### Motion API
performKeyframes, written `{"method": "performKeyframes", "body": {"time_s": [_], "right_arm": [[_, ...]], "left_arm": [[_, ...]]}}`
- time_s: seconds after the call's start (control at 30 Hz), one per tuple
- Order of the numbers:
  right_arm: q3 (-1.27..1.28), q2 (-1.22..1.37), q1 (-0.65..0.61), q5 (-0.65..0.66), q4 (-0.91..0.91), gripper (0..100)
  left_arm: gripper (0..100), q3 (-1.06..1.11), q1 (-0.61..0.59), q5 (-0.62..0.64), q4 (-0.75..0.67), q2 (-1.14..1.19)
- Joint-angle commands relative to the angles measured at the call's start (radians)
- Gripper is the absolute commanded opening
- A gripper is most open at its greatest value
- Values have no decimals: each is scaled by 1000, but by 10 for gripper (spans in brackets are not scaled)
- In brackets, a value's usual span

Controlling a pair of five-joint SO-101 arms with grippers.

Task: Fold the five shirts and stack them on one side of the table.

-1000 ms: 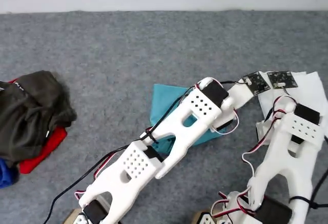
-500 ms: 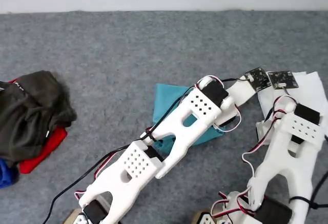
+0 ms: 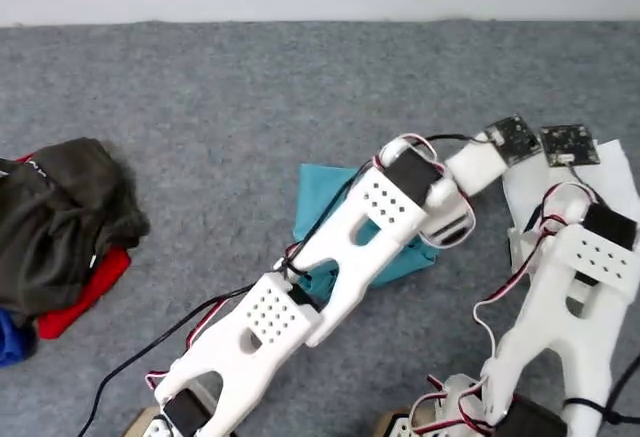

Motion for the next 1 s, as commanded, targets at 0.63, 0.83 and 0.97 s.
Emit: {"method": "performKeyframes", "body": {"time_s": [0.63,0.83,0.97], "right_arm": [[-400,16,-512,-140,160,179],[-341,54,-668,-189,-51,175],[-284,174,-714,-201,-165,90]], "left_arm": [[221,390,-474,8,11,-104],[221,409,-494,8,11,-20],[221,409,-494,8,11,20]]}}
